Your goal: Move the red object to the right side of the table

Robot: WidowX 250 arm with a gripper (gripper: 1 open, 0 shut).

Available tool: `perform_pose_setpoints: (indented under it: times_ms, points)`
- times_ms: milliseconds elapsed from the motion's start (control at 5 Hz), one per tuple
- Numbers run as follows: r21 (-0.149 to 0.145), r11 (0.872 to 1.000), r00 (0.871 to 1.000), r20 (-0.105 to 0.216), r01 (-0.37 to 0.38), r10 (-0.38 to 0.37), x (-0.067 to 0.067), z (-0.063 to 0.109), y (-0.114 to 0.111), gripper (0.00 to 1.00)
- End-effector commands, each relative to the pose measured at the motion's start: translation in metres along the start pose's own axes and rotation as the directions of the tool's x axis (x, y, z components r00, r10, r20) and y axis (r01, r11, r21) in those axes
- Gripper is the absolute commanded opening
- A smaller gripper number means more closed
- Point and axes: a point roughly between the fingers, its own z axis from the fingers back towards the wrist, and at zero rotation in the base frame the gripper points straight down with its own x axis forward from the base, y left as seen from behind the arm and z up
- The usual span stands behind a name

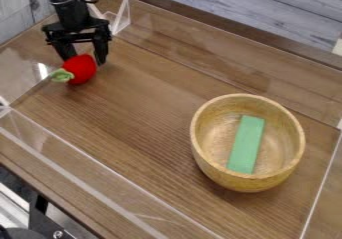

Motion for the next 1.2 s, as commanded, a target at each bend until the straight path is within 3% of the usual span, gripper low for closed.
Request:
perform_pose_setpoints:
  times_ms: [0,200,400,600,800,1000]
  points:
    - [0.006,0.999,0.997,0.057,0.044,-0.044,0.014,0.016,-0.004,1.0]
    - [0.008,1.0,0.998,0.06,0.017,-0.017,0.009,0.021,-0.005,0.0]
    - [-0.016,0.993,0.991,0.068,0.113,-0.112,0.0,0.029,-0.022,0.0]
    - [-0.04,0.975,0.973,0.073,0.22,-0.217,-0.008,0.034,-0.045,0.0]
    - [-0.06,0.955,0.955,0.079,0.29,-0.285,-0.005,0.041,-0.065,0.0]
    - [-0.078,0.924,0.926,0.079,0.375,-0.369,-0.004,0.04,-0.089,0.0]
